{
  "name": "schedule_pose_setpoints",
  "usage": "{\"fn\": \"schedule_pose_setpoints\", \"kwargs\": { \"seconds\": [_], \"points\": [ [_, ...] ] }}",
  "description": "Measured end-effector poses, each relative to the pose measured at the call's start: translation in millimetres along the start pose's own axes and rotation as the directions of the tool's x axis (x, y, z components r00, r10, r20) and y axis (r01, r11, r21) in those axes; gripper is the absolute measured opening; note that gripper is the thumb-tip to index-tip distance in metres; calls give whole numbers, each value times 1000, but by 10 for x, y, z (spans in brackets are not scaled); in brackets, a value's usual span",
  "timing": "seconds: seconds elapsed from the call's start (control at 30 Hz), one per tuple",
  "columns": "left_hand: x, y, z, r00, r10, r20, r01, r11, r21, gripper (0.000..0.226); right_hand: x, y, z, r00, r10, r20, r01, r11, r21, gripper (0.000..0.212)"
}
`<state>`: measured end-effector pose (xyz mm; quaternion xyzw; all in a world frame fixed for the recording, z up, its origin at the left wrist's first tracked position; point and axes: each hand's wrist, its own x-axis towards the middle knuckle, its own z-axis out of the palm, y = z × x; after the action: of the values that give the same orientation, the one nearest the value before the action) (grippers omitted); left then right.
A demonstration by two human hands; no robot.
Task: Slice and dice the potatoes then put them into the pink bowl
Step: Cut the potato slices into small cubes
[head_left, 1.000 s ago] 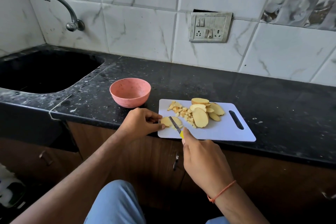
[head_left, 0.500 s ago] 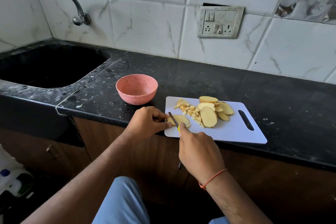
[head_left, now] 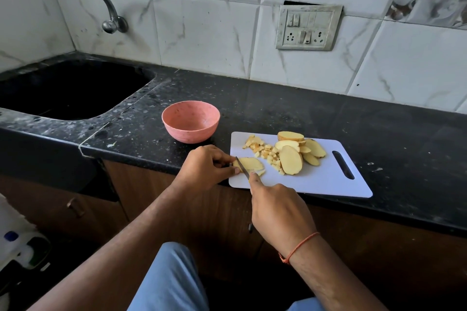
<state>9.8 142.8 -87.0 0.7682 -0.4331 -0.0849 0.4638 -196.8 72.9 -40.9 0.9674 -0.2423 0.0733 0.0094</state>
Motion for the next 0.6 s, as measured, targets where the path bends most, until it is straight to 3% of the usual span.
{"fn": "schedule_pose_setpoints", "kwargs": {
  "seconds": [0.3,0.6],
  "points": [
    [-3,13,13,1000,-19,-3,19,1000,22,31,-369,129,-114,997,20,74,-23,999,37,59],
    [10,12,-1,998,-53,26,53,999,-3,30,-582,521,-145,999,-24,-32,24,1000,7,51]
  ]
}}
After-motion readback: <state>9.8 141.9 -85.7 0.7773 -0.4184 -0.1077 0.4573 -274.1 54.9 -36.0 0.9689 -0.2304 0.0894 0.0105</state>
